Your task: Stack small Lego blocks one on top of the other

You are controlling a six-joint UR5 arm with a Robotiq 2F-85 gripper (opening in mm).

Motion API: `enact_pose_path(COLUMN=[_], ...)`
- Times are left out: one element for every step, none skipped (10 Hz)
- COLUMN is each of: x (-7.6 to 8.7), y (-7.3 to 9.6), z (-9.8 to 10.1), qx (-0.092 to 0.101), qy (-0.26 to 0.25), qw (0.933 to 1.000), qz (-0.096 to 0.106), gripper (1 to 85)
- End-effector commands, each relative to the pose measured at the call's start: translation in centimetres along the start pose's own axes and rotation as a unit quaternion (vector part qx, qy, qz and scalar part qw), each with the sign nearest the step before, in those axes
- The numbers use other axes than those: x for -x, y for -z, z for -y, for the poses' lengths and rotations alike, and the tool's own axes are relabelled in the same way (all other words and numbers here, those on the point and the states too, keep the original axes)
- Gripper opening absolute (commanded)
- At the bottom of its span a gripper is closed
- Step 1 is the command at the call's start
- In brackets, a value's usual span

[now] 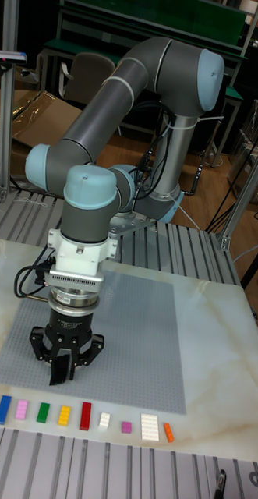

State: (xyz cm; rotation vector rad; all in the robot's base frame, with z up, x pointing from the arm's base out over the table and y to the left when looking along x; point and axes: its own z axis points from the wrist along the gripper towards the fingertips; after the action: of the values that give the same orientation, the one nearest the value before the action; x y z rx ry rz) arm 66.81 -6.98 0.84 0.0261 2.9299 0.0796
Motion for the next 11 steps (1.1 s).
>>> enact_pose_path(x=[0.6, 0.6, 0.5, 0.6, 0.2, -0.4, -0.5, -0.4, -0.5, -0.3, -0.3], y=[-0.4, -0.3, 0.0, 0.3, 0.6, 0.8, 0.8, 0.9, 0.9, 1.0, 1.0], z=[-1.4, -1.7, -1.9, -1.9, -1.6, -1.3, -1.4, -1.4, -1.3, -1.2, -0.9], qx=[0.020, 0.018, 0.019, 0.024, 0.023, 0.007, 0.006, 0.006, 0.004, -0.001, -0.009], qy=[-0.015, -0.021, -0.024, -0.031, -0.033, -0.051, -0.054, -0.054, -0.058, -0.068, -0.066], qw=[0.9997, 0.9996, 0.9995, 0.9992, 0.9988, 0.9978, 0.9975, 0.9975, 0.9972, 0.9966, 0.9967], qz=[0.002, -0.003, -0.009, -0.014, -0.027, -0.042, -0.046, -0.046, -0.048, -0.046, -0.046], gripper=[40.3, 40.3, 40.0, 38.7, 36.7, 23.7, 20.7, 18.3, 15.0, 8.3, 1.0])
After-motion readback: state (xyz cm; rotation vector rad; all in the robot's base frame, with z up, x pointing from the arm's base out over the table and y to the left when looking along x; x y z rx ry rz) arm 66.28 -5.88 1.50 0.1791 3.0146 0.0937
